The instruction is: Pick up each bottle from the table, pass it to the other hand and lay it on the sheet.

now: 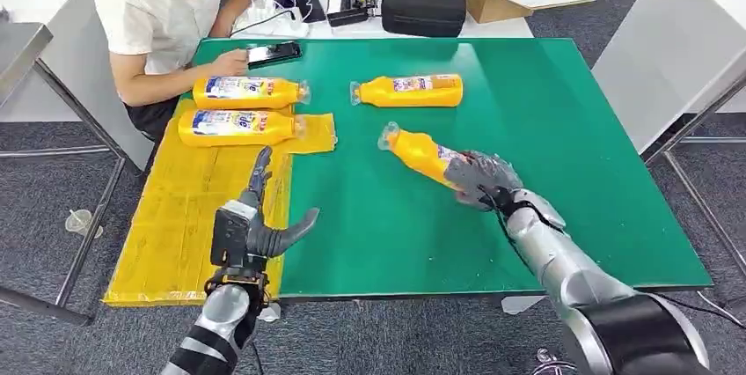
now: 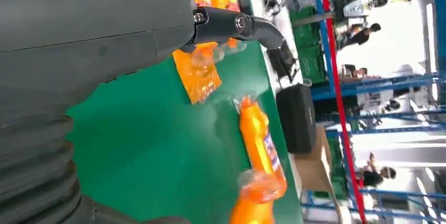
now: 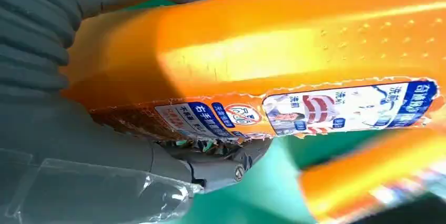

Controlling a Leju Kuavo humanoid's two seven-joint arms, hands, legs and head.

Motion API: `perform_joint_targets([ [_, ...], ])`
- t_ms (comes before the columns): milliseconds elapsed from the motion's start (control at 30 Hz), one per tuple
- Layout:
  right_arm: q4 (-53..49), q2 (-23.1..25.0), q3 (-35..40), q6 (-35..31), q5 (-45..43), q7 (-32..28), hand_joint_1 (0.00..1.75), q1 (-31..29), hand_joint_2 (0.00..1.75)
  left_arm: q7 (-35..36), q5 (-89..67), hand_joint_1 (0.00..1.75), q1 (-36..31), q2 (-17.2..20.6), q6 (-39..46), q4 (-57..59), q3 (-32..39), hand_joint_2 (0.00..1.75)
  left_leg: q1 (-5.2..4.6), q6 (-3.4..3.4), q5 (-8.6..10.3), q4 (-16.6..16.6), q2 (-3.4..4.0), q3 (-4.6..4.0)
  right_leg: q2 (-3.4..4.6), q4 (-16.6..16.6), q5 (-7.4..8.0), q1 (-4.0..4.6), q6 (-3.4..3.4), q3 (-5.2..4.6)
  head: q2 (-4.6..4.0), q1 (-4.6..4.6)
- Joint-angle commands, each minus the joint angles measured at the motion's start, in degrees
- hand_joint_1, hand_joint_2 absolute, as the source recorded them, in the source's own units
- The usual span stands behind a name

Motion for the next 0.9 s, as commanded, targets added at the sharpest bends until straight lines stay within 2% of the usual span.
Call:
perform_joint_targets([
  [33,-31.1,10.5,4.4,0.7,-12.5,-2.4,1.75,12.6,1.75,5.8,18.4,0.0,-0.3,0.7,-12.0,2.4,-1.3,1.75,0.12,-0.11,-0.16,0.0,0.57,0.21,0.48,0.0,0.01,0.16,-0.31,0.04,0.0,-0.02],
  [133,-33.6,10.1,7.9,-0.8,-16.7,-3.1,1.75,13.6,1.75,5.9,19.3,0.0,-1.4,1.2,-11.9,2.8,-2.8,1.75,0.15,-0.11,-0.12,0.0,0.34,0.07,0.18,0.0,-0.09,0.19,-0.3,-0.1,0.0,-0.09],
  [200,-35.2,10.8,8.5,-0.2,-19.1,-4.6,1.75,14.5,1.75,6.2,19.2,0.0,-2.3,1.6,-12.3,3.6,-3.7,1.75,0.23,-0.12,0.03,0.1,-0.24,-0.17,-0.17,0.1,-0.19,0.17,-0.23,-0.1,0.0,0.05],
  [300,-37.3,11.1,10.0,0.8,-21.0,-4.8,1.75,15.0,1.75,6.8,20.0,0.0,-3.2,1.6,-13.0,4.7,-4.0,1.75,0.2,-0.11,-0.19,0.1,0.11,0.04,0.04,0.1,-0.3,0.17,-0.37,0.05,0.0,-0.02],
  [333,-38.1,11.0,10.4,0.7,-21.7,-4.8,1.75,15.0,1.75,6.8,20.4,0.0,-3.4,1.5,-13.0,5.0,-4.0,1.75,0.16,-0.11,0.06,0.0,-0.16,-0.28,-0.16,0.1,-0.13,0.1,-0.18,-0.22,0.0,0.02],
  [500,-37.9,11.3,11.1,0.3,-22.5,-4.5,1.75,14.4,1.75,6.9,21.1,0.0,-3.6,1.5,-13.5,5.1,-4.3,1.75,0.13,-0.13,0.06,0.0,-0.12,-0.36,-0.11,0.1,-0.1,0.06,-0.21,-0.32,0.0,0.0],
  [700,-34.7,12.6,12.6,0.8,-23.4,-4.3,1.71,13.2,1.75,7.0,22.3,0.0,-4.5,1.3,-14.6,5.5,-4.9,1.75,0.15,-0.13,0.03,0.0,-0.06,-0.29,-0.06,0.0,-0.1,0.08,-0.23,-0.27,0.0,0.0],
  [767,-30.9,13.5,14.5,2.3,-23.4,-3.9,1.75,12.1,1.75,4.9,21.4,0.0,-5.3,1.2,-15.1,4.7,-5.4,1.75,0.15,-0.13,-0.01,0.0,-0.05,-0.23,-0.06,0.0,-0.13,0.1,-0.25,-0.21,0.0,0.0],
  [900,-26.0,14.9,16.8,2.6,-23.5,-5.3,1.75,11.6,1.75,1.6,17.9,0.0,-5.4,0.0,-8.9,1.5,-4.0,1.75,0.16,-0.13,0.02,0.0,-0.08,-0.28,-0.08,0.0,-0.11,0.1,-0.22,-0.24,0.0,0.0],
])
